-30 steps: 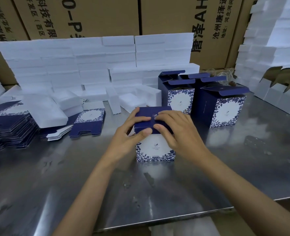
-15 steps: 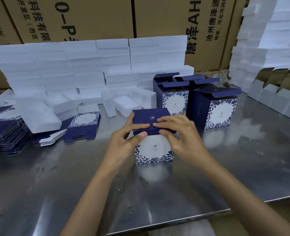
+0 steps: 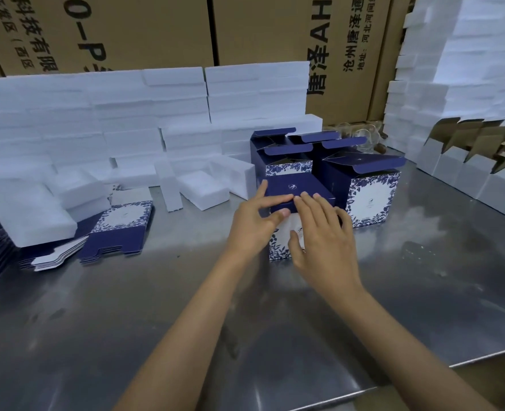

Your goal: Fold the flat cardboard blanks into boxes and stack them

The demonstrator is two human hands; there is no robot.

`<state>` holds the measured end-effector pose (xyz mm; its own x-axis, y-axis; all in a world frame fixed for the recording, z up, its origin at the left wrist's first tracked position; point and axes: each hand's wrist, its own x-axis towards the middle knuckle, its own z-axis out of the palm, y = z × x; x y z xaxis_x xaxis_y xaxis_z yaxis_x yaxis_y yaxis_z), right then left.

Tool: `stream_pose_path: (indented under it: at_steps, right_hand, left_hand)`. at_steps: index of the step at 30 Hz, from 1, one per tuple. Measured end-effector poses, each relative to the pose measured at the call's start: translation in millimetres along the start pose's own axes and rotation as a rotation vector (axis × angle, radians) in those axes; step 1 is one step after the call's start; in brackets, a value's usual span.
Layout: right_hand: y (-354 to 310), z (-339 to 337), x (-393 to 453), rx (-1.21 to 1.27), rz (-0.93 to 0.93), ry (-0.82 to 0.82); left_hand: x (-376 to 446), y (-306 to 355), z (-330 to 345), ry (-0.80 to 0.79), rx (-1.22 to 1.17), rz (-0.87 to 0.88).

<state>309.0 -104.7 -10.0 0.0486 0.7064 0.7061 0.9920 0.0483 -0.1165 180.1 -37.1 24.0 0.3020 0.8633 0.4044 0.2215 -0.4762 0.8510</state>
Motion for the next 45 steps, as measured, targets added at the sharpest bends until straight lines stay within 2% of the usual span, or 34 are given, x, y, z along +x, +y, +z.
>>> stream_pose_path:
  at_steps: [12,19,22,25,29,36,40,42,45]
  right_hand:
    - [36,37,48,-0.009,0.100,-0.101]
    - [29,38,41,0.115,0.160,-0.094]
    - [11,36,30,0.112,0.070,-0.013]
    - [-24,39,22,0.236,-0.060,-0.001]
    - [-79,44,20,0.372,-0.138,-0.152]
    - [-169,82,44,0.566,-0.043,-0.564]
    - [-218,112,62,0.473,-0.006,-0.808]
    - [-238,124,67,0.414,-0.015,-0.872]
    - [-257,135,73,0.410,-0.007,-0.896]
  left_hand:
    - [69,-22,39,0.038,-0.069,-0.064]
    - [46,-27,18,-0.112,-0.024,-0.019]
    - [14,-44,-2,0.003,0.039,-0.017]
    - [-9,-60,-33,0.151,0.108,-0.085]
    - [-26,-77,-91,0.340,0.183,-0.237]
    - [-50,-112,-189,0.766,0.565,-0.555]
    - [-58,-126,-210,0.693,0.648,-0.667]
    - [-56,-129,-213,0.655,0.688,-0.658]
    - [-54,-133,-218,0.693,0.699,-0.613]
